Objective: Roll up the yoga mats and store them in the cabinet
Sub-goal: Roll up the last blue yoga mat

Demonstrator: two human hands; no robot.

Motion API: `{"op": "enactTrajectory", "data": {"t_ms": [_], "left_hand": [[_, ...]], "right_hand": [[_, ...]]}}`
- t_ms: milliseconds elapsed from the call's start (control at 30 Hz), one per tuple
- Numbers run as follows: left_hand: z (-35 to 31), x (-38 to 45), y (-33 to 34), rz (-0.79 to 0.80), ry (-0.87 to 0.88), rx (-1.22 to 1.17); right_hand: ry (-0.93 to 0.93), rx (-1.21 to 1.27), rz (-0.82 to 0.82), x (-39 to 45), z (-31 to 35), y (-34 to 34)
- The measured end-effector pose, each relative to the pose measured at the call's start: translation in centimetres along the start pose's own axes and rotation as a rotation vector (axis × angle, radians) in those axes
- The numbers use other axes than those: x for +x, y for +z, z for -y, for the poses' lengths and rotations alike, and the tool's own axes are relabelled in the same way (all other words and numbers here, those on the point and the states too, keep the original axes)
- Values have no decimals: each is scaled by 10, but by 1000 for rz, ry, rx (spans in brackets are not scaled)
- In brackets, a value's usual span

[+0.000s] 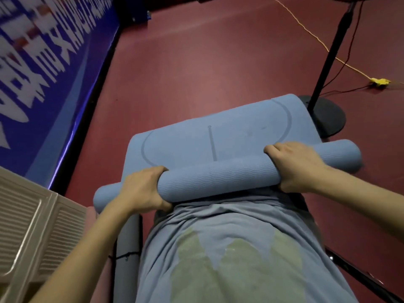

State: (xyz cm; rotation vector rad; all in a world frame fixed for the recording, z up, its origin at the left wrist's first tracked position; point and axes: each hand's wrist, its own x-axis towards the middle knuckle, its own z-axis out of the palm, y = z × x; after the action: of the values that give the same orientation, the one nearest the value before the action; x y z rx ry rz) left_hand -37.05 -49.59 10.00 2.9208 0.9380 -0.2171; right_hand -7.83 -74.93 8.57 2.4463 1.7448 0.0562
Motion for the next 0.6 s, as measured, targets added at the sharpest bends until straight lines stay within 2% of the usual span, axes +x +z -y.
{"op": "enactTrajectory", "data": {"t_ms": [133, 300, 367, 467, 600], "left_hand": [[-3, -1, 0, -56, 6, -15], [-6, 5, -2, -174, 45, 22], [-6, 5, 2, -180, 50, 46], [-4, 11, -3, -131, 34, 69], [-3, 30, -20, 34, 29, 103]], "right_hand": [[15, 88, 275, 27, -11, -28], [23, 224, 464, 53, -16, -48], [17, 236, 456, 53, -16, -47], [27, 188, 358, 44, -14, -33], [23, 149, 145, 32, -5, -9]]}}
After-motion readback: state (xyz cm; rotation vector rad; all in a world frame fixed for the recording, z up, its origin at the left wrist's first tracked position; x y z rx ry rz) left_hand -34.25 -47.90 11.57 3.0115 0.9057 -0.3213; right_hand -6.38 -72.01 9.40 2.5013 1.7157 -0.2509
